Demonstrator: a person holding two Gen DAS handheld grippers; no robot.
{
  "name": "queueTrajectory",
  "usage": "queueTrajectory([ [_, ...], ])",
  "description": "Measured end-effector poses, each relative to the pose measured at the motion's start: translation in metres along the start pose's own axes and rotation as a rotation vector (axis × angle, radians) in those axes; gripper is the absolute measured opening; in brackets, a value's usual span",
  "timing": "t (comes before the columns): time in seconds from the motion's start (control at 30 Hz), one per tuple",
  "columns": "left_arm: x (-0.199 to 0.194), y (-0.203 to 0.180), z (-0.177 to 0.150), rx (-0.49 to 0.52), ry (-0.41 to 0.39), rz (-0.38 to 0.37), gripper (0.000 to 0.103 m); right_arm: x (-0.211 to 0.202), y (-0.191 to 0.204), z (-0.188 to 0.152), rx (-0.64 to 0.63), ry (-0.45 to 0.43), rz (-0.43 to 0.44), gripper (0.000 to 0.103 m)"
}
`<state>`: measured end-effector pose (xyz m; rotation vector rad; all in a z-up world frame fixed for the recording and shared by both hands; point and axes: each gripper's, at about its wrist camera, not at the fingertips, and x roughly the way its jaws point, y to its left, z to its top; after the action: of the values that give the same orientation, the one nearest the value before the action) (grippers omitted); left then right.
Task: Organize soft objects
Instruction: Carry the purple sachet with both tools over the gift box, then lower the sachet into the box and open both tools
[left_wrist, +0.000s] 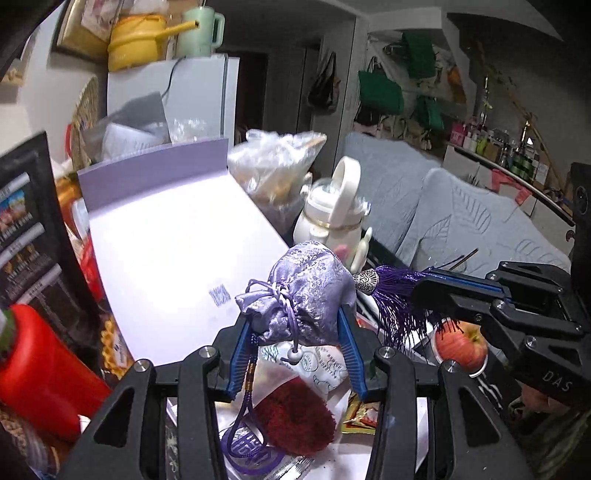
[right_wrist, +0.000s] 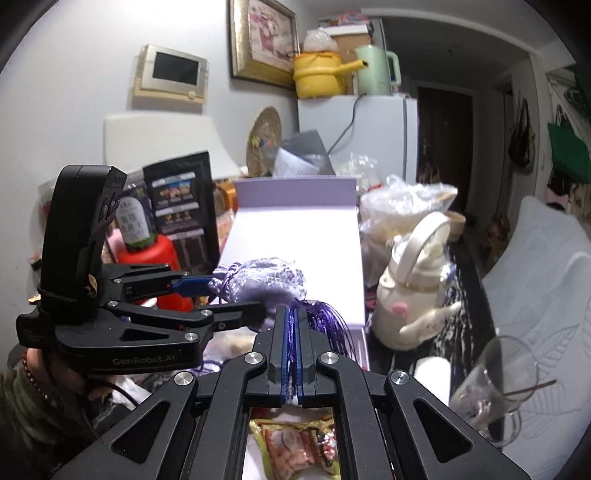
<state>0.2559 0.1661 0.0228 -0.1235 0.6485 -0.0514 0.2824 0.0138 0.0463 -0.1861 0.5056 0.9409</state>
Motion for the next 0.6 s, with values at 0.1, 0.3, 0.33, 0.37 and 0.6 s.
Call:
queueTrajectory([
  [0.1,0.015,0.000,-0.004,0.008,0.030,0.000,0.044,0.010,-0.005,-0.005,0.005,0.034,-0.001,0.003],
  [0.3,0.037,0.004,-0.012,-0.025,0.085,-0.015,0.043,0.024,-0.014,-0.012,0.025,0.093,0.009,0.003],
  [0.33,0.042,0.004,-0.014,-0.020,0.108,-0.015,0.043,0.027,-0.016,-0.014,0.029,0.104,0.008,0.003],
  [0.37,0.046,0.003,-0.016,-0.014,0.123,-0.014,0.044,0.030,-0.017,-0.016,0.033,0.116,0.006,0.003],
  [0.6,0.059,0.001,-0.026,0.002,0.163,0.002,0.044,0.047,-0.020,-0.025,0.051,0.165,0.012,0.003],
])
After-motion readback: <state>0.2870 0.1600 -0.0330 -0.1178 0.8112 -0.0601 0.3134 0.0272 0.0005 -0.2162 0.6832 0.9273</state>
